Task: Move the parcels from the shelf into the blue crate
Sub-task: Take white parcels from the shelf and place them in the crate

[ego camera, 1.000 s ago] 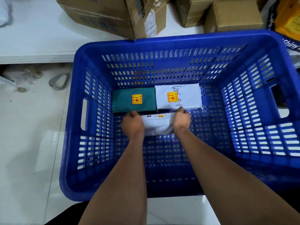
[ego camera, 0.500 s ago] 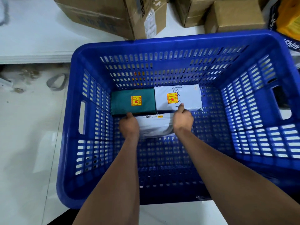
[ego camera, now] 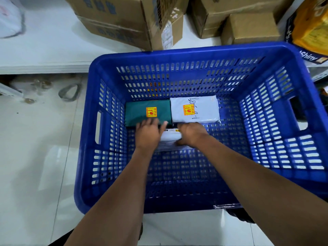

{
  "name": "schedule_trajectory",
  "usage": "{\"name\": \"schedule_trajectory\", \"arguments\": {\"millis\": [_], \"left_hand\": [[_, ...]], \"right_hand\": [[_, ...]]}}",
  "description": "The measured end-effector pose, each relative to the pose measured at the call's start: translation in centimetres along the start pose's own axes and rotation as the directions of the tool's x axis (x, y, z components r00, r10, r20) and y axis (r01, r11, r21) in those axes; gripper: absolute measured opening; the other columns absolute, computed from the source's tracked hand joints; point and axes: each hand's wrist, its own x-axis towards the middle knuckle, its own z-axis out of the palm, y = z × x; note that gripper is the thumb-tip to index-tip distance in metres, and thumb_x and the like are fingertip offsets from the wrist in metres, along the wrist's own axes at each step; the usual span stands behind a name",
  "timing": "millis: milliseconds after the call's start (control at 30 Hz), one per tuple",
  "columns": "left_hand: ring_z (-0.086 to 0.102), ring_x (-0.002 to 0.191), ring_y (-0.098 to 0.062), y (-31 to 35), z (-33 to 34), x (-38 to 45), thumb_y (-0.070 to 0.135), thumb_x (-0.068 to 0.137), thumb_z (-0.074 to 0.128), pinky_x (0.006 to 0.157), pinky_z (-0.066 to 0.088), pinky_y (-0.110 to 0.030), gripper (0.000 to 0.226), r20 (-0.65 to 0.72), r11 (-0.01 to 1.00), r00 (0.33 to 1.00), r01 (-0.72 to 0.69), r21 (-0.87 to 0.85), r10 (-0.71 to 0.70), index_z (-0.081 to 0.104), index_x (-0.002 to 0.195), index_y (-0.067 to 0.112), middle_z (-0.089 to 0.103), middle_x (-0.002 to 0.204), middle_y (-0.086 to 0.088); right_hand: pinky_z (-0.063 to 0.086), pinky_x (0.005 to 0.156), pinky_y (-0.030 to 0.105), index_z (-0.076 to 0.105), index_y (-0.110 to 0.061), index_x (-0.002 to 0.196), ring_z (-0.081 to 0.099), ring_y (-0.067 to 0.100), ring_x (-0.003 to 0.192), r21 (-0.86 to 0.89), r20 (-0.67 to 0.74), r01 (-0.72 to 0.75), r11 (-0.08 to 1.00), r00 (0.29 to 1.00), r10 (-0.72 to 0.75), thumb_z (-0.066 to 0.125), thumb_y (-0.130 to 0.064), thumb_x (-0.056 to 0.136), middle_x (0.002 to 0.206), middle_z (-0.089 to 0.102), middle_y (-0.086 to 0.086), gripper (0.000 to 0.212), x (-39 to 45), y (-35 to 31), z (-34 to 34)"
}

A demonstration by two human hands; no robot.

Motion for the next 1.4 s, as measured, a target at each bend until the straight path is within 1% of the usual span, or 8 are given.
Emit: {"name": "schedule_trajectory", "arguments": {"millis": [167,267,700,867,1000,1100,1200,1400], "left_hand": [[0.059,0.109,-0.026,0.1,0.0,-0.2,0.071,0.069,0.067,0.09,0.043,-0.036,0.077,0.281,0.946,0.906,-0.322,-0.025,0.316,0.05,0.128,0.024,0.063,0.119,-0.003],[0.062,0.105,-0.029,-0.1,-0.5,-0.1,0.038,0.079,0.071,0.077,0.047,-0.036,0.049,0.337,0.942,0.914,-0.292,0.164,0.225,0.048,0.119,0.021,0.065,0.115,-0.005],[0.061,0.107,-0.029,-1.7,-0.4,-1.3,0.039,0.08,0.072,0.078,0.046,-0.035,0.052,0.29,0.961,0.929,-0.263,0.086,0.228,0.046,0.12,0.02,0.065,0.119,-0.004],[0.061,0.108,-0.029,-1.5,-0.4,-0.8,0.038,0.076,0.076,0.079,0.047,-0.036,0.059,0.292,0.965,0.932,-0.248,0.082,0.215,0.045,0.123,0.021,0.065,0.119,-0.004],[0.06,0.112,-0.029,-1.3,-0.2,-1.0,0.036,0.08,0.071,0.084,0.048,-0.036,0.063,0.308,0.968,0.936,-0.22,0.123,0.173,0.041,0.134,0.025,0.063,0.125,-0.004],[0.059,0.115,-0.028,-1.3,0.1,-1.1,0.038,0.082,0.069,0.086,0.048,-0.036,0.067,0.315,0.962,0.935,-0.222,0.16,0.164,0.038,0.14,0.025,0.061,0.129,-0.004],[0.061,0.113,-0.028,-1.1,0.1,-1.2,0.036,0.081,0.069,0.082,0.049,-0.036,0.067,0.31,0.964,0.938,-0.211,0.16,0.154,0.037,0.139,0.024,0.063,0.126,-0.005],[0.062,0.111,-0.028,-1.0,0.0,-1.5,0.04,0.08,0.07,0.08,0.05,-0.037,0.061,0.306,0.972,0.942,-0.189,0.141,0.139,0.04,0.132,0.027,0.064,0.124,-0.002]], "right_hand": [[0.047,0.073,0.03,0.051,-0.018,0.121,0.067,0.027,0.099,-0.096,-0.132,0.007,0.995,0.991,-0.019,0.065,-0.048,0.082,0.11,0.069,0.005,0.051,-0.3,-0.2,0.7],[0.044,0.082,0.032,0.048,-0.013,0.122,0.065,0.028,0.1,-0.125,-0.209,0.06,0.99,0.974,-0.085,0.067,-0.051,0.08,0.112,0.067,0.007,0.059,-0.8,0.1,2.3],[0.049,0.09,0.036,0.051,-0.014,0.113,0.053,0.028,0.111,0.304,-0.115,0.077,0.95,0.992,-0.044,0.079,-0.029,0.072,0.116,0.053,0.007,0.052,-0.5,2.8,3.9],[0.05,0.09,0.031,0.043,-0.029,0.132,0.053,0.023,0.101,0.686,-0.043,-0.062,0.725,0.991,0.126,0.092,-0.031,0.06,0.12,0.043,0.003,0.086,-1.6,2.7,3.5],[0.037,0.11,0.051,0.02,-0.045,0.144,0.037,0.026,0.135,0.888,0.115,-0.164,0.429,0.984,0.137,0.065,-0.08,0.062,0.15,0.03,0.004,0.099,-2.8,2.1,2.5],[0.009,0.118,0.058,0.026,-0.032,0.147,0.031,0.029,0.142,0.818,0.033,-0.286,0.499,0.89,0.455,0.023,-0.079,0.086,0.151,0.035,0.009,0.077,-2.3,2.0,1.0],[0.028,0.111,0.052,0.057,-0.01,0.12,0.055,0.034,0.115,0.769,-0.295,-0.23,0.596,0.699,0.651,0.019,-0.043,0.104,0.117,0.064,0.014,0.053,-2.1,0.3,-0.9],[0.03,0.11,0.048,0.051,-0.006,0.131,0.046,0.038,0.125,0.868,0.162,-0.479,0.132,0.524,0.836,0.022,-0.039,0.104,0.135,0.052,0.022,0.052,-1.4,-4.6,1.5]]}}
